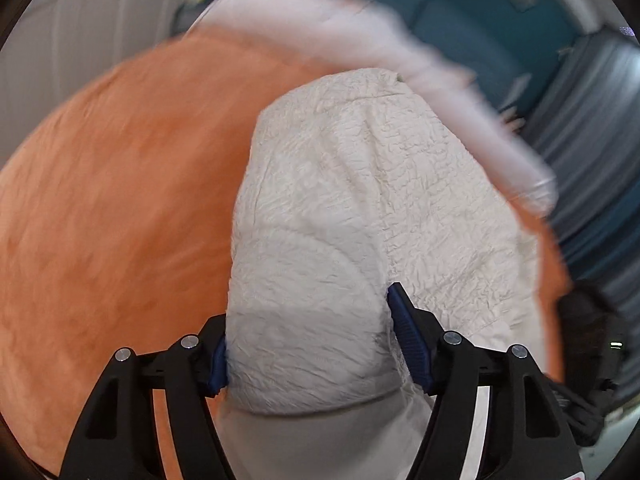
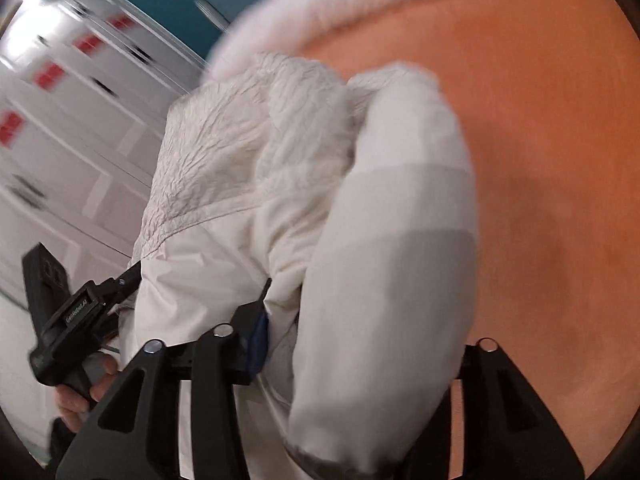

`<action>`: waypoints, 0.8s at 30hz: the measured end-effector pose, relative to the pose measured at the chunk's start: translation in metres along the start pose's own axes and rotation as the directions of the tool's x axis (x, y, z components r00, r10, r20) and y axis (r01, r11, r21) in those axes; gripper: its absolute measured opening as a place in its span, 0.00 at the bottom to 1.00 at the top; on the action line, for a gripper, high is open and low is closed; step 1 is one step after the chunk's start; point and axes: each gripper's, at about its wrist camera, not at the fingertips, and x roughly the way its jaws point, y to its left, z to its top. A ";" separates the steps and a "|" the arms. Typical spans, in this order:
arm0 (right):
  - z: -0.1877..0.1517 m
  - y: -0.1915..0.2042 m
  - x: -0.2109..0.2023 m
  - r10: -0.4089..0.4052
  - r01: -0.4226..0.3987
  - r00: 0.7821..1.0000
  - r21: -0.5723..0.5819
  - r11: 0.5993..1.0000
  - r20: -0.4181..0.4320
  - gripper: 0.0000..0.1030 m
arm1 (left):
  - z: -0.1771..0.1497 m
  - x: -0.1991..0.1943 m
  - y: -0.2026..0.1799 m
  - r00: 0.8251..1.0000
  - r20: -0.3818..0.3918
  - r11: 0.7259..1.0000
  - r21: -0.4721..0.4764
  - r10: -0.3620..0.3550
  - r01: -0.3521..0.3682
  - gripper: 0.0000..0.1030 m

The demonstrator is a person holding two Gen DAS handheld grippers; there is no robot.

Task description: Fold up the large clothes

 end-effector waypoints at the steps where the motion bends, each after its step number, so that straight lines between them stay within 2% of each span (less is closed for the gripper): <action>1: -0.004 -0.001 -0.002 0.019 -0.019 1.000 0.003 1.000 0.022 0.52 | -0.004 -0.003 0.011 0.999 0.030 1.000 -0.020 -0.016 0.017 0.71; 3: -0.008 0.000 -0.017 0.034 -0.034 0.999 0.010 0.999 0.041 0.54 | -0.008 -0.019 0.020 0.997 0.065 0.999 -0.013 -0.040 0.041 0.71; 5: -0.014 -0.004 -0.037 0.034 -0.035 0.998 0.005 0.999 0.058 0.56 | -0.012 -0.039 0.014 0.995 0.104 1.000 0.030 -0.009 0.006 0.69; 8: -0.018 0.006 -0.075 -0.070 0.078 0.986 -0.046 0.996 0.154 0.55 | -0.028 -0.084 -0.006 0.973 0.228 0.982 0.171 0.042 -0.083 0.70; 9: -0.019 0.019 -0.088 -0.088 0.107 0.976 -0.088 0.990 0.197 0.51 | -0.031 -0.091 -0.007 0.967 0.249 0.976 0.192 0.056 -0.106 0.73; 10: -0.016 0.033 -0.093 -0.086 0.116 0.974 -0.134 0.984 0.210 0.41 | -0.037 -0.100 -0.012 0.959 0.273 0.969 0.207 0.073 -0.132 0.74; 11: -0.013 0.054 -0.095 -0.087 0.130 0.973 -0.196 0.972 0.214 0.36 | -0.044 -0.109 -0.019 0.954 0.288 0.967 0.210 0.080 -0.144 0.75; 13: -0.011 0.087 -0.091 -0.109 0.173 0.968 -0.289 0.941 0.224 0.28 | -0.050 -0.112 -0.026 0.954 0.284 0.969 0.193 0.093 -0.152 0.75; 15: -0.005 0.117 -0.074 -0.133 0.226 0.960 -0.404 0.886 0.246 0.24 | -0.052 -0.103 -0.029 0.959 0.258 0.972 0.169 0.115 -0.162 0.75; 18: 0.017 0.131 -0.040 -0.199 0.290 0.950 -0.447 0.846 0.239 0.15 | -0.063 -0.088 -0.026 0.961 0.217 0.967 0.150 0.172 -0.207 0.75; 20: 0.028 0.125 -0.026 -0.254 0.333 0.938 -0.417 0.845 0.234 0.08 | -0.069 -0.084 -0.023 0.958 0.207 0.962 0.143 0.201 -0.233 0.75; 21: 0.030 0.107 -0.020 -0.299 0.369 0.926 -0.386 0.845 0.231 0.07 | -0.072 -0.080 -0.021 0.952 0.202 0.954 0.144 0.231 -0.262 0.75; 22: 0.035 0.093 -0.012 -0.327 0.384 0.921 -0.355 0.852 0.212 0.01 | -0.074 -0.075 -0.020 0.946 0.197 0.945 0.153 0.257 -0.288 0.75; 24: 0.035 0.061 0.003 -0.367 0.393 0.919 -0.298 0.870 0.141 0.00 | -0.076 -0.066 -0.015 0.941 0.177 0.934 0.164 0.288 -0.317 0.77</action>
